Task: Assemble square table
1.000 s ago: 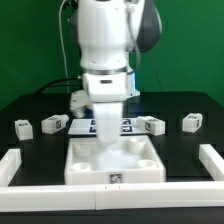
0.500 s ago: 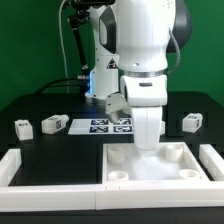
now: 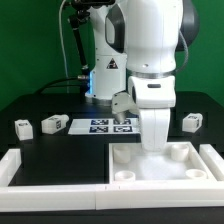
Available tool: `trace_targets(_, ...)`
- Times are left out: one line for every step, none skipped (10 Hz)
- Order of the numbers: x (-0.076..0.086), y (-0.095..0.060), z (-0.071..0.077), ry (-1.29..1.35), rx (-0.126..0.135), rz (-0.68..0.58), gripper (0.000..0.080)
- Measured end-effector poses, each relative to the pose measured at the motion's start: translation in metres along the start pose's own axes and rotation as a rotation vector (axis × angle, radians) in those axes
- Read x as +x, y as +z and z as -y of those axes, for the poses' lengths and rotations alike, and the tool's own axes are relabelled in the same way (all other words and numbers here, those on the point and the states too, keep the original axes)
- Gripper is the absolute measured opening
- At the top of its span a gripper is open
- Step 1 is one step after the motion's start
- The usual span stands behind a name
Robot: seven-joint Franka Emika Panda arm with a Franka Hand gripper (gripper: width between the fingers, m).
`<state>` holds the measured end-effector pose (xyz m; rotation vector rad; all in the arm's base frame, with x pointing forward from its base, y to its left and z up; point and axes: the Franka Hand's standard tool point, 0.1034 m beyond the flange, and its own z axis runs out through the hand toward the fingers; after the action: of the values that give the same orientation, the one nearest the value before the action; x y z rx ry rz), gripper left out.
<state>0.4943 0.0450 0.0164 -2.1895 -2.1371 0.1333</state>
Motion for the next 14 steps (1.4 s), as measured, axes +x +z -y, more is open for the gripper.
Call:
trace_targets(0.0, 0.0, 0.0, 0.0, 0.0, 0.0, 0.0064)
trace_targets(0.0, 0.0, 0.0, -0.001, 0.0, 0.0, 0.0064)
trace_targets(0.004, 0.0, 0.0, 0.002, 0.0, -0.001, 0.0064)
trace_targets(0.013, 0.001, 0.0, -0.004, 0.001, -0.007, 0.0064)
trace_targets(0.016, 0.0, 0.0, -0.001, 0.002, -0.007, 0.0064)
trace_targets(0.016, 0.0, 0.0, 0.002, 0.004, -0.005, 0.0064)
trace_targets(0.016, 0.0, 0.0, 0.0, 0.004, -0.005, 0.0064)
trace_targets(0.016, 0.0, 0.0, 0.0, 0.004, -0.005, 0.0064)
trace_targets(0.016, 0.0, 0.0, 0.001, 0.004, -0.005, 0.0064)
trace_targets(0.016, 0.001, 0.0, 0.001, 0.005, -0.005, 0.0064)
trace_targets(0.016, 0.001, 0.0, 0.002, 0.005, -0.005, 0.0221)
trace_targets(0.016, 0.001, 0.0, 0.002, 0.006, -0.005, 0.0356)
trace_targets(0.015, 0.001, 0.0, 0.002, 0.006, -0.005, 0.0356)
trace_targets(0.015, 0.001, 0.0, 0.002, 0.006, -0.005, 0.0538)
